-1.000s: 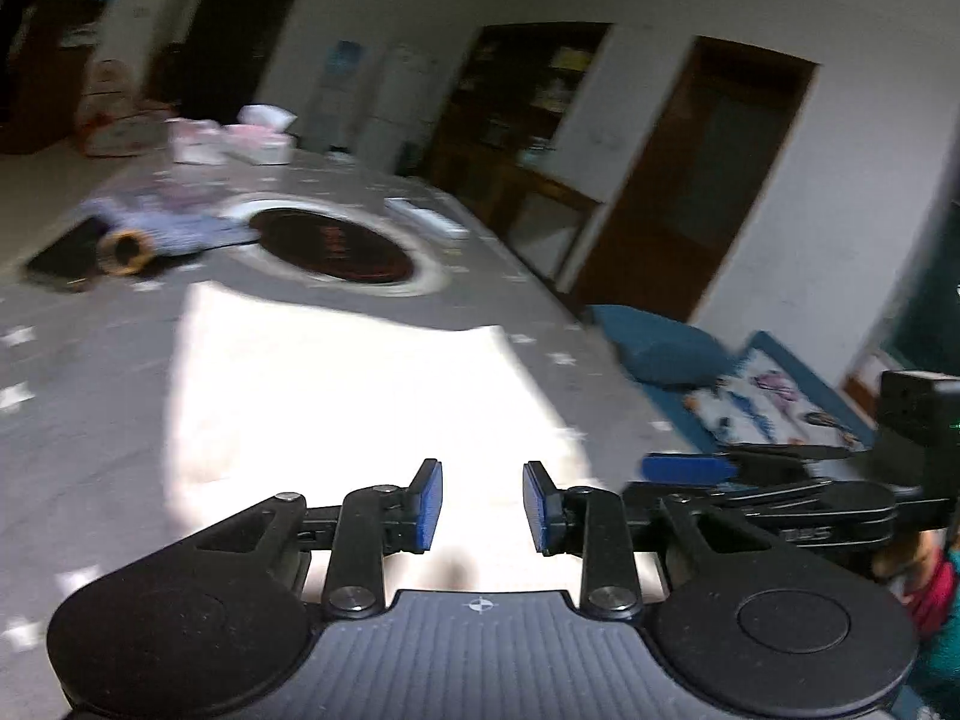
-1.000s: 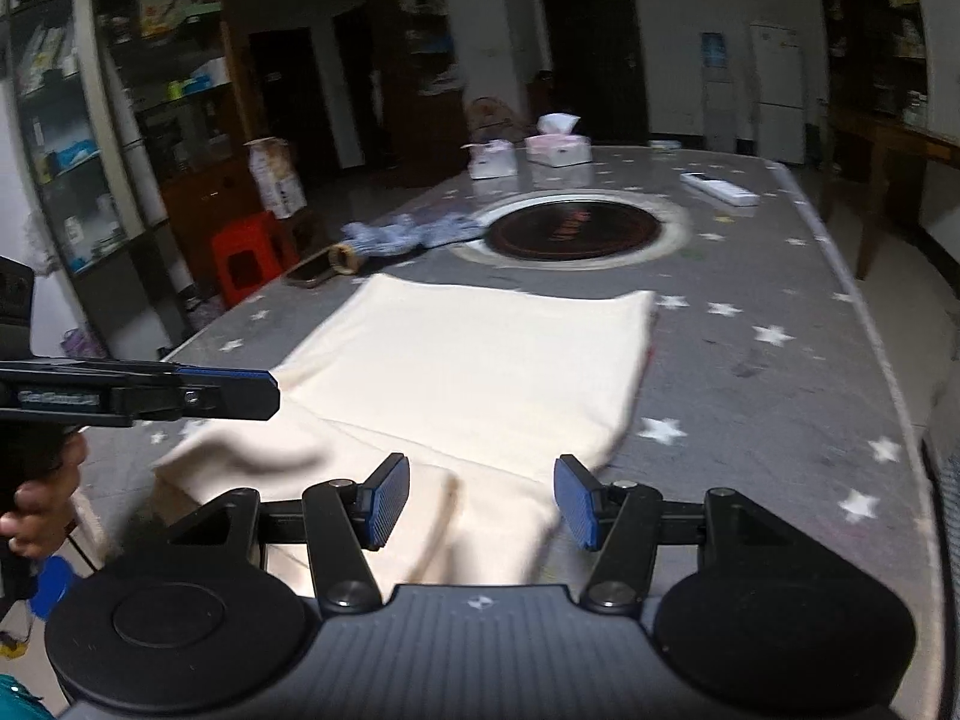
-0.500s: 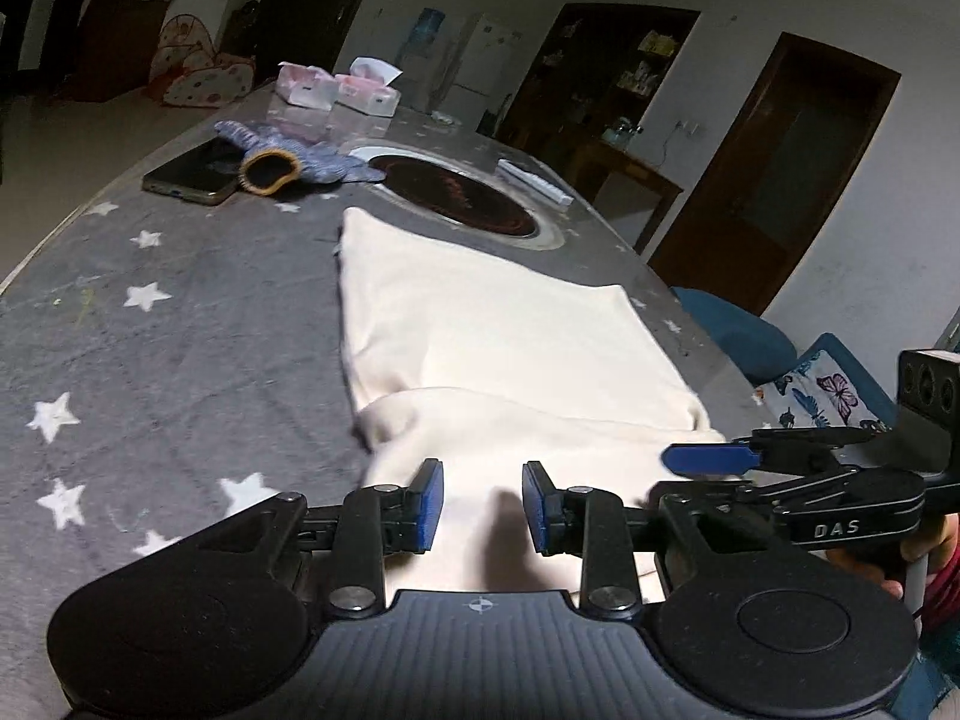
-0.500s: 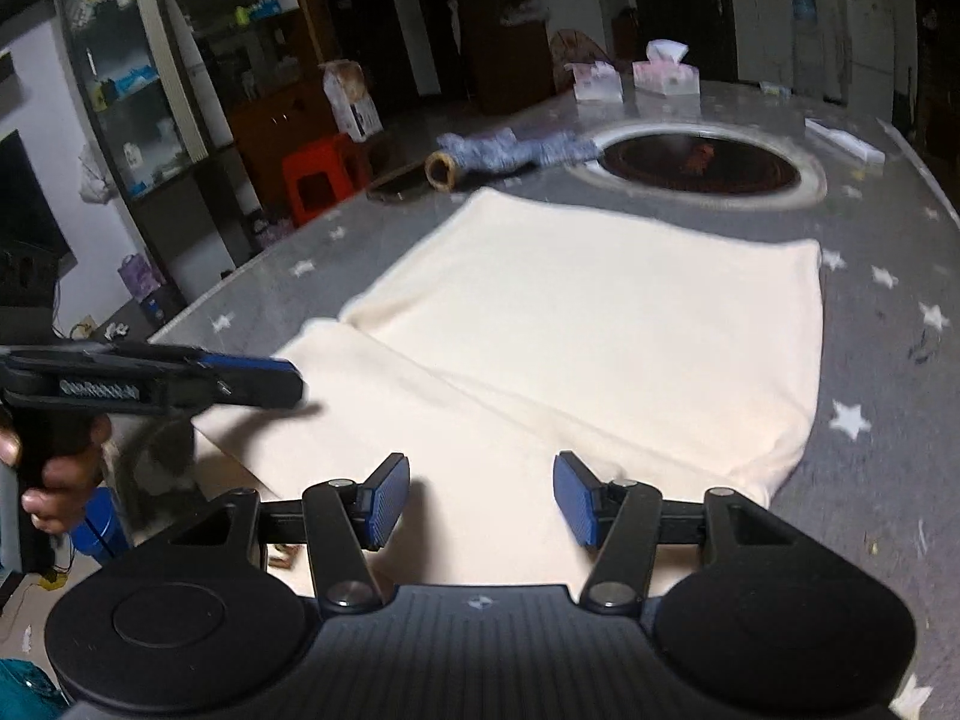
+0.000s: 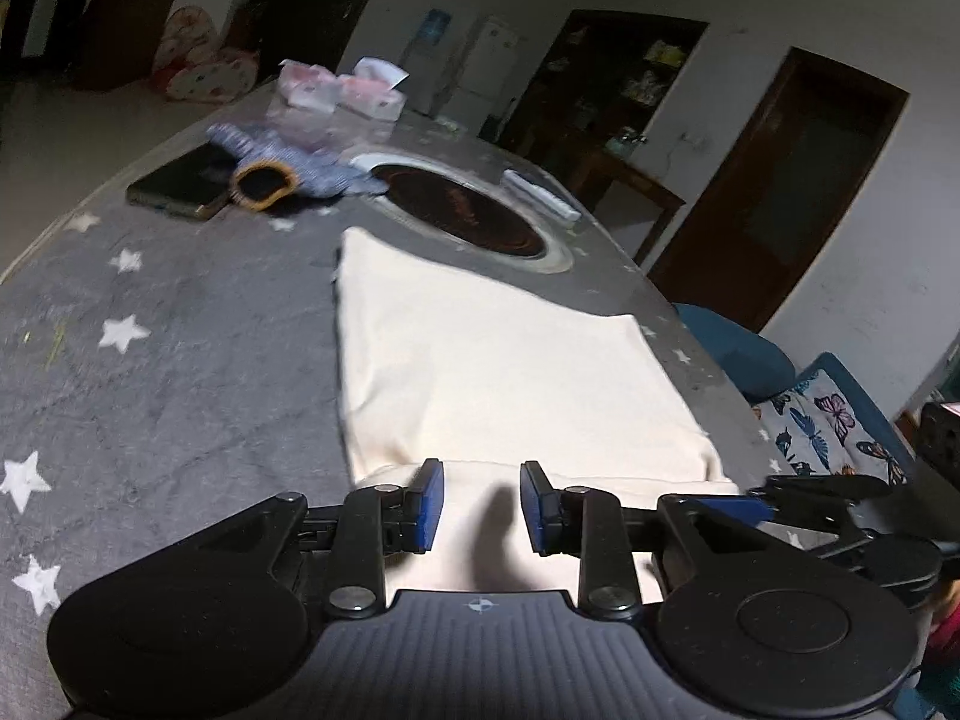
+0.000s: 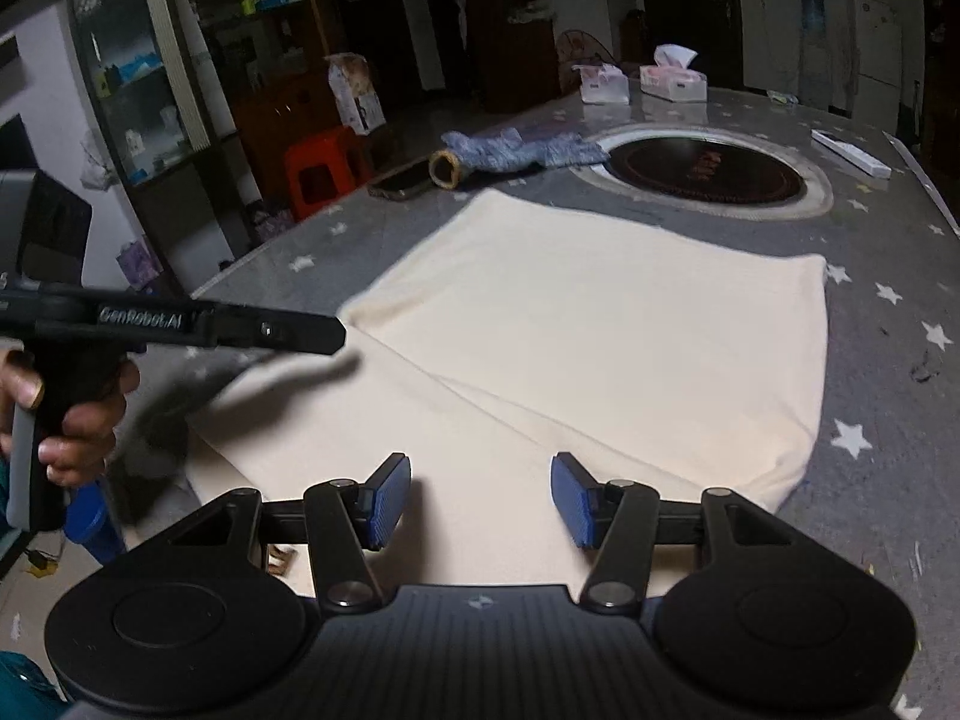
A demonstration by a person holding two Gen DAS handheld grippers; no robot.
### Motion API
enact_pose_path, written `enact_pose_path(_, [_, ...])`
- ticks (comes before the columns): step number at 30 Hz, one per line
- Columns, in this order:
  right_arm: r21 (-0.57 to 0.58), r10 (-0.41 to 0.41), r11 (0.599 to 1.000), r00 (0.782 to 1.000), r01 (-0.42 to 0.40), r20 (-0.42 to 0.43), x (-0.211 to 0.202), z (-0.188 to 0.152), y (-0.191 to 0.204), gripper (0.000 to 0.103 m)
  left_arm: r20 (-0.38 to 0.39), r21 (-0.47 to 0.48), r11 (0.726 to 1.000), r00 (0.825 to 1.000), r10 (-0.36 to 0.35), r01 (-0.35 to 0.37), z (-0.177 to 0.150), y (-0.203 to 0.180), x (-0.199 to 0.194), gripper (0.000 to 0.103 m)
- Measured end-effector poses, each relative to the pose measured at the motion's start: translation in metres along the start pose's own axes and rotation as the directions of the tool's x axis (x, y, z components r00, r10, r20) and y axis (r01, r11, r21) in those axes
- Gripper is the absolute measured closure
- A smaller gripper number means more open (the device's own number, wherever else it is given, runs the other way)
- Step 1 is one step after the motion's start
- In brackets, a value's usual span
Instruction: Fold clothes
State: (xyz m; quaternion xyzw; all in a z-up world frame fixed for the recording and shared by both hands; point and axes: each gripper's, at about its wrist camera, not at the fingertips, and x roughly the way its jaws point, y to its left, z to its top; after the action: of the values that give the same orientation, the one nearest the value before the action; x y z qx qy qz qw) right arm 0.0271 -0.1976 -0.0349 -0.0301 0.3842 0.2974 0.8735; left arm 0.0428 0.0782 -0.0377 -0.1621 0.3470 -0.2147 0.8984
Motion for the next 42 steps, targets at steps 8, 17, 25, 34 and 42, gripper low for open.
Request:
enact_pose_path(8, [-0.031, 0.001, 1.000, 1.000, 0.000, 0.021, -0.005, 0.011, 0.008, 0.050, 0.064, -0.015, 1.000, 0.998, 0.012, -0.012, 0.002, 0.007, -0.024, 0.075])
enact_pose_path(17, [-0.108, 0.057, 0.992, 0.998, -0.060, -0.027, 0.017, 0.012, 0.036, 0.050, 0.058, -0.003, 0.998, 0.997, 0.056, -0.055, -0.020, 0.015, -0.061, 0.070])
enact_pose_path(25, [-0.147, 0.064, 0.987, 0.998, -0.066, -0.016, 0.007, 0.007, 0.048, 0.050, 0.008, 0.071, 0.994, 0.997, 0.082, -0.083, -0.042, 0.002, -0.059, 0.075])
enact_pose_path(34, [-0.201, 0.080, 0.976, 0.996, -0.086, -0.036, 0.008, 0.010, 0.060, 0.049, -0.004, 0.137, 0.982, 0.992, 0.129, -0.127, -0.052, -0.009, -0.064, 0.094])
enact_pose_path(42, [-0.240, 0.081, 0.968, 0.997, -0.078, 0.001, 0.036, 0.049, 0.073, 0.049, -0.005, 0.114, 0.985, 0.991, 0.131, -0.130, -0.056, -0.004, -0.066, 0.094])
